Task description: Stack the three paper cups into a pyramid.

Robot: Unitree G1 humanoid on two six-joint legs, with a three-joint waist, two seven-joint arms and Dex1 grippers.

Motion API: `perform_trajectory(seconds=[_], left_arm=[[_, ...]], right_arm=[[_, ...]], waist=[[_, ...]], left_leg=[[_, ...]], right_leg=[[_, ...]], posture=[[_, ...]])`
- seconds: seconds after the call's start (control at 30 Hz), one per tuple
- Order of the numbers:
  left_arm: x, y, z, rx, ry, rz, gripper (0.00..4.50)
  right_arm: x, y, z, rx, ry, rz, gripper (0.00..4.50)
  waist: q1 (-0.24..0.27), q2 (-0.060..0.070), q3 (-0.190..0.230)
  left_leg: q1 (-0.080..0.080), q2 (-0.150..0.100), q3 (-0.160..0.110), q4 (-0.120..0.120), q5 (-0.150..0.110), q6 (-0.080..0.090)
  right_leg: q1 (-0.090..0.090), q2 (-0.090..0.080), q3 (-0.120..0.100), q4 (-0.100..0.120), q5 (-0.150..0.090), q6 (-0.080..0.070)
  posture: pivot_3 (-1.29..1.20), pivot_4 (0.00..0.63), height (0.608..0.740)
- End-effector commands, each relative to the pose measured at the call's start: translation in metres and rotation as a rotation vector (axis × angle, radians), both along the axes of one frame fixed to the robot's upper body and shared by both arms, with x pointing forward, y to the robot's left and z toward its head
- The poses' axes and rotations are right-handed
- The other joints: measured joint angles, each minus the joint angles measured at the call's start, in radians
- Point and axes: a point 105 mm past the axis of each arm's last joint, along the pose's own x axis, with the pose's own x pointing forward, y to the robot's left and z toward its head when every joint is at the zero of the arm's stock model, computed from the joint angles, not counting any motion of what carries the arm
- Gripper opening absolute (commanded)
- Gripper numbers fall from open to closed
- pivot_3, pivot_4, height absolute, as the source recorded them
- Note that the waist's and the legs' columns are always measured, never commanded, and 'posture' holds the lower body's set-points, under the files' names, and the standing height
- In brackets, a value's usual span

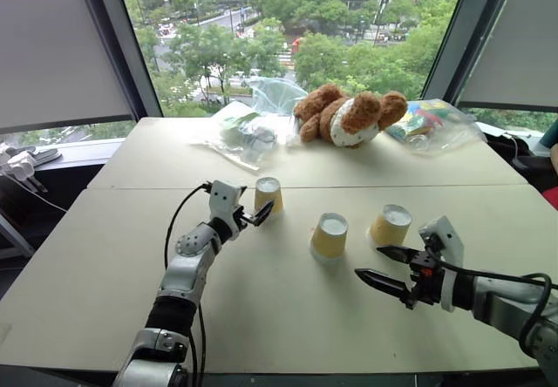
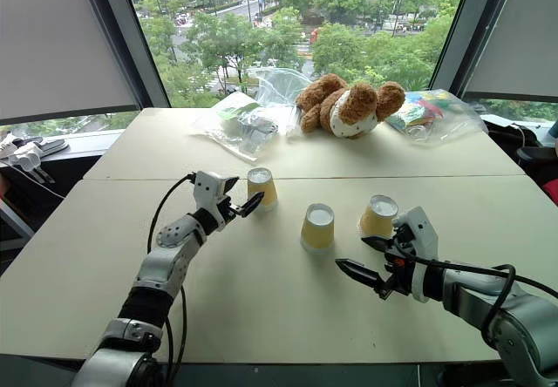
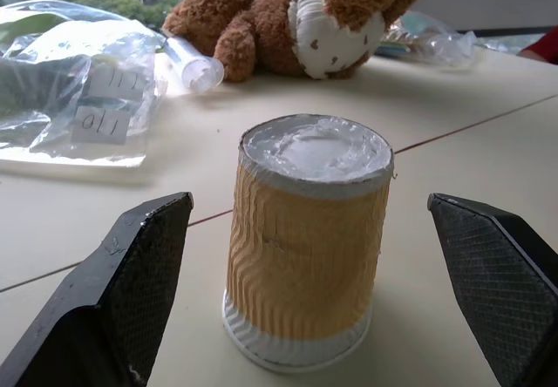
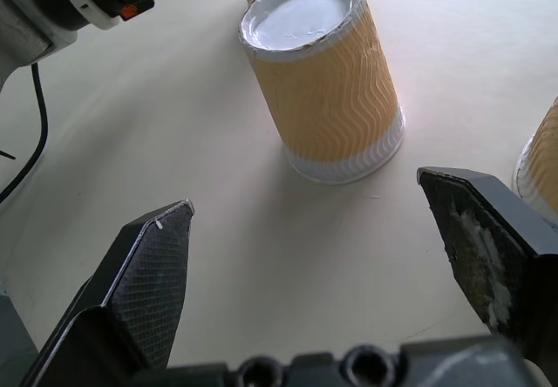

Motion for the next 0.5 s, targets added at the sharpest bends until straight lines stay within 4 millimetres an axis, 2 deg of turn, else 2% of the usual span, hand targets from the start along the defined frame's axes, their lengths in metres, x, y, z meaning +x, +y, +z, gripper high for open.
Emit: perform_trajectory(seconds=[0.03, 0.2, 0.33, 0.5], left_arm=[[0.009, -0.001, 0.013, 0.005, -0.064, 0.021, 4.47], [0.017, -0.008, 0.009, 0.0, -0.05, 0.006, 4.47], [0.021, -0.01, 0.006, 0.001, -0.036, 0.0, 4.47], [0.024, -0.012, 0.007, -0.006, -0.042, -0.005, 4.47]], right_arm=[[-0.004, 0.002, 0.01, 0.011, -0.044, 0.009, 4.5], [-0.002, 0.002, 0.022, 0.034, -0.092, -0.009, 4.5], [0.004, -0.007, 0.04, 0.059, -0.179, -0.068, 4.5], [0.005, -0.018, 0.046, -0.016, -0.226, -0.106, 4.5]], waist=[[0.0, 0.0, 0.0], [-0.001, 0.0, 0.0], [-0.002, 0.0, 0.0], [-0.001, 0.0, 0.0]], left_leg=[[0.0, 0.0, 0.0, 0.0, 0.0, 0.0], [0.0, 0.0, 0.0, 0.0, 0.0, 0.0], [0.0, 0.0, 0.0, 0.0, 0.0, 0.0], [0.0, 0.0, 0.0, 0.0, 0.0, 0.0]], right_leg=[[0.0, 0.0, 0.0, 0.0, 0.0, 0.0], [-0.001, 0.0, 0.0, 0.0, 0.0, 0.0], [-0.001, 0.0, 0.0, 0.001, 0.0, 0.0], [-0.001, 0.0, 0.0, 0.001, 0.0, 0.0]], posture=[[0.0, 0.15, 0.74], [0.0, 0.15, 0.74], [0.0, 0.15, 0.74], [0.0, 0.15, 0.74]])
